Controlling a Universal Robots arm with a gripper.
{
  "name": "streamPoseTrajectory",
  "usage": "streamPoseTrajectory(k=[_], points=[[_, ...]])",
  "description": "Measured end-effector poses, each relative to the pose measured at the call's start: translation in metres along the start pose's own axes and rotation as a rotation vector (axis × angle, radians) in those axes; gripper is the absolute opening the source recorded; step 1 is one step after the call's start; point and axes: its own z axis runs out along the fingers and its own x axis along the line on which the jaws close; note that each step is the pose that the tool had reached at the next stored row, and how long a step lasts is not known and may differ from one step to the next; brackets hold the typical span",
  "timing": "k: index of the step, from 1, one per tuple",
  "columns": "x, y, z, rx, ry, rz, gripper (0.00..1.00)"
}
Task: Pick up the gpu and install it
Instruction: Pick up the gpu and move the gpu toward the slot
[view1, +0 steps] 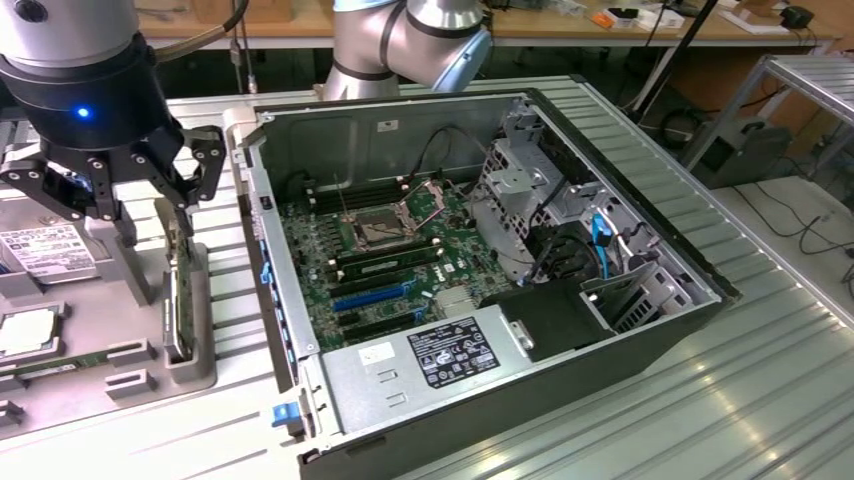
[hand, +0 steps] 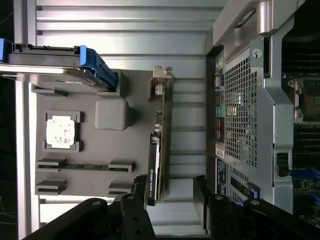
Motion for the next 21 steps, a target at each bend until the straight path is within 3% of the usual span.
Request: streamPoseTrajectory(k=[8, 21], points=[[0.000, -0.0001, 0.0004, 0.0001, 0.0000, 0.000, 0.50], [0.000, -0.0020, 0.0107, 0.0001, 0.0000, 0.001, 0.50]])
